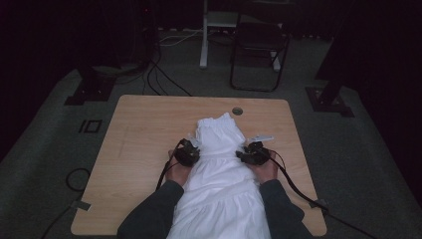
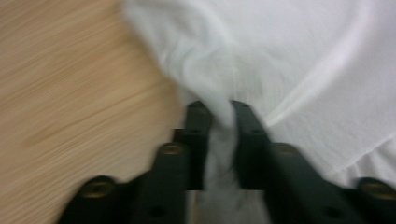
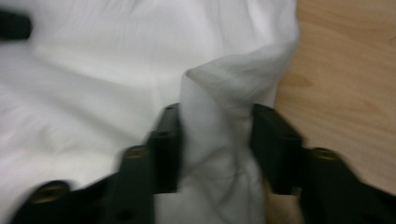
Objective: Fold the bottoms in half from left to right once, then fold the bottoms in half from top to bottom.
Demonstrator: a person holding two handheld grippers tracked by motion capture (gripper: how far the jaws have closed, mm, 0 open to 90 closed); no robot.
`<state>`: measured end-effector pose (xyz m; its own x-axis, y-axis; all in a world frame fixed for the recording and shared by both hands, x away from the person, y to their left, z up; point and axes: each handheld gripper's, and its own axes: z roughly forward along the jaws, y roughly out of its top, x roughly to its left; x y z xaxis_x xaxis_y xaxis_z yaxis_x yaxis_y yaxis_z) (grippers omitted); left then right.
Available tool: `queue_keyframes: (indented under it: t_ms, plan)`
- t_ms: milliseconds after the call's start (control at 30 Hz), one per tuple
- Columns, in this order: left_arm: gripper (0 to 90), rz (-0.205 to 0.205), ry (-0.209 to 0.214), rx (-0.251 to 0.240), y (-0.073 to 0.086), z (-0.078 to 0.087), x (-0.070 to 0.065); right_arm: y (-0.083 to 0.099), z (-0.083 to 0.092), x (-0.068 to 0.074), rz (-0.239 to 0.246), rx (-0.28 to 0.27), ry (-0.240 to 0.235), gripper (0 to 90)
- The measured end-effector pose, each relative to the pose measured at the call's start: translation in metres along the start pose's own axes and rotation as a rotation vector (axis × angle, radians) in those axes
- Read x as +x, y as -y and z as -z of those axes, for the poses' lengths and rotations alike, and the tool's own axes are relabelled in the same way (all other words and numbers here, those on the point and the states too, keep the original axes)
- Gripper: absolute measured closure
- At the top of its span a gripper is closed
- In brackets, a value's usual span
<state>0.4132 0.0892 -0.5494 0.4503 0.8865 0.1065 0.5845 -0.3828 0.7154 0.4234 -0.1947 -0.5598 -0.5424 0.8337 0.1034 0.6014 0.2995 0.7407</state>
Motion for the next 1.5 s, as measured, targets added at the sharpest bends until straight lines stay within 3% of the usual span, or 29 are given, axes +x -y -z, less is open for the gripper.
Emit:
queue_keyframes:
  t_ms: [100, 300, 367, 533, 633, 733, 833, 900, 1000, 1100, 1267, 1367, 1500]
  plan:
    - [84.2, 0.022, -0.008, -0.015, 0.008, 0.0, 0.003, 0.007, 0.005, 0.006, -0.018, -0.003, -0.015, 74.1]
    - [83.6, 0.011, 0.012, -0.064, 0.03, 0.015, -0.008, 0.028, 0.021, 0.022, -0.068, -0.018, -0.027, 75.6]
    - [83.5, 0.011, 0.018, -0.072, 0.039, 0.024, -0.014, 0.038, 0.029, 0.029, -0.065, -0.023, -0.029, 75.7]
    - [83.5, -0.054, 0.013, -0.078, 0.059, 0.044, -0.032, 0.061, 0.051, 0.047, -0.07, -0.012, -0.062, 75.7]
    - [83.0, -0.09, -0.008, -0.085, 0.064, 0.049, -0.038, 0.068, 0.061, 0.053, -0.051, 0.017, -0.104, 65.0]
    - [81.7, -0.082, -0.004, -0.082, 0.063, 0.049, -0.037, 0.066, 0.074, 0.048, -0.032, -0.055, -0.114, 50.4]
    - [80.5, -0.063, 0.009, -0.081, 0.063, 0.049, -0.034, 0.052, 0.09, 0.035, -0.074, -0.171, -0.084, 42.6]
    - [79.7, -0.064, 0.009, -0.08, 0.063, 0.049, -0.034, 0.037, 0.094, 0.025, -0.09, -0.208, -0.07, 41.0]
    - [78.3, -0.059, 0.004, -0.08, 0.063, 0.049, -0.034, 0.012, 0.083, 0.014, -0.096, -0.219, -0.055, 41.2]
    - [76.9, -0.053, 0.003, -0.08, 0.063, 0.049, -0.033, -0.003, 0.06, 0.013, -0.069, -0.153, -0.078, 41.1]
    - [76.2, -0.061, -0.004, -0.083, 0.064, 0.049, -0.035, -0.009, 0.021, 0.025, 0.024, -0.029, -0.06, 41.8]
    - [74.4, -0.061, -0.004, -0.084, 0.064, 0.049, -0.035, -0.008, 0.014, 0.026, 0.036, 0.0, -0.035, 45.8]
    - [71.8, -0.059, -0.007, -0.086, 0.064, 0.049, -0.035, -0.006, 0.01, 0.027, 0.083, 0.032, -0.015, 74.8]
